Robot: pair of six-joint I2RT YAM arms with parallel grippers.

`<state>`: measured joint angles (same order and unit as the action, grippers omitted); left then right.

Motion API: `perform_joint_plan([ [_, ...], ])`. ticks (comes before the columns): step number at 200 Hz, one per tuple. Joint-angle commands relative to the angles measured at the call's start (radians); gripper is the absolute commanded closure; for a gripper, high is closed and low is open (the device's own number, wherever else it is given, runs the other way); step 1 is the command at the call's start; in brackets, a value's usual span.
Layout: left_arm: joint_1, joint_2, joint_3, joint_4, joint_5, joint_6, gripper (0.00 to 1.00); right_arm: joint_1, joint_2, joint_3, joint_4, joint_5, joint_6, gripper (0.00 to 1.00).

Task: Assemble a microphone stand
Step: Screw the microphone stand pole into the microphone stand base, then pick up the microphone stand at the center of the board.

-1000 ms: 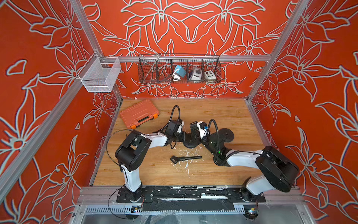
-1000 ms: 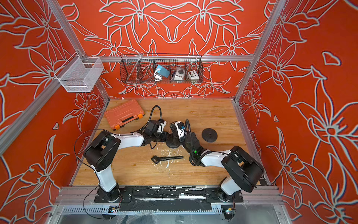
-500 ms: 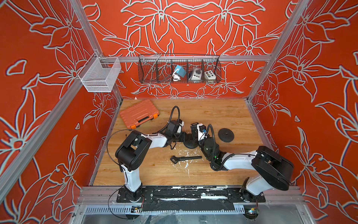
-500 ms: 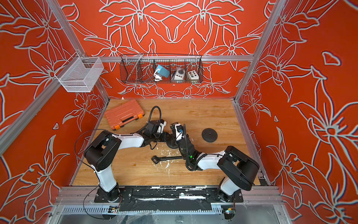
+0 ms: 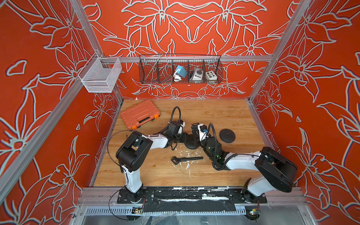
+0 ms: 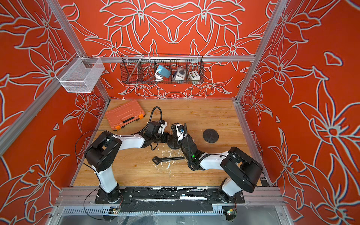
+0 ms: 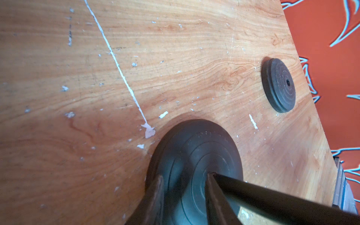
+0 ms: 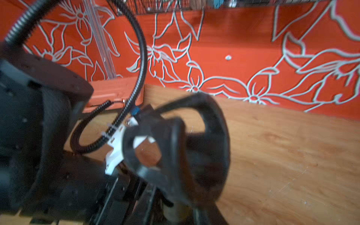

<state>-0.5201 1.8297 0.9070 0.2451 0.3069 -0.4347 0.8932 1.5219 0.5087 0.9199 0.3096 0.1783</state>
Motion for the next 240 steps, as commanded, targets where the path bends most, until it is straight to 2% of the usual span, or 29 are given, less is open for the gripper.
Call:
perform_joint_plan([
  [1, -0.012, 0.049, -0.04, -0.193, -0.001, 0.0, 0.61, -0.019, -0.018, -0.021, -0.17, -0.112, -0.021, 0.56],
  [20, -0.012, 0.047, -0.037, -0.194, -0.003, 0.002, 0.61, -0.032, -0.043, -0.016, -0.207, -0.151, -0.039, 0.46],
  [34, -0.012, 0.047, -0.037, -0.193, -0.001, 0.003, 0.61, -0.041, -0.058, -0.018, -0.224, -0.182, -0.051, 0.42],
  [72, -0.012, 0.042, -0.035, -0.19, -0.004, 0.003, 0.59, -0.087, -0.1, -0.041, -0.234, -0.272, -0.075, 0.41],
  [142, -0.009, -0.077, -0.075, -0.183, -0.035, 0.018, 0.48, -0.268, -0.113, -0.05, -0.187, -0.633, -0.177, 0.42],
  [167, -0.005, -0.133, -0.095, -0.193, -0.047, 0.024, 0.46, -0.287, -0.097, -0.014, -0.2, -0.688, -0.223, 0.4],
  [192, 0.005, -0.185, -0.118, -0.196, -0.056, 0.027, 0.44, -0.295, -0.085, 0.023, -0.206, -0.731, -0.245, 0.32],
  [240, 0.017, -0.264, -0.198, -0.116, -0.042, 0.046, 0.39, -0.312, -0.019, 0.094, -0.187, -0.782, -0.246, 0.34],
])
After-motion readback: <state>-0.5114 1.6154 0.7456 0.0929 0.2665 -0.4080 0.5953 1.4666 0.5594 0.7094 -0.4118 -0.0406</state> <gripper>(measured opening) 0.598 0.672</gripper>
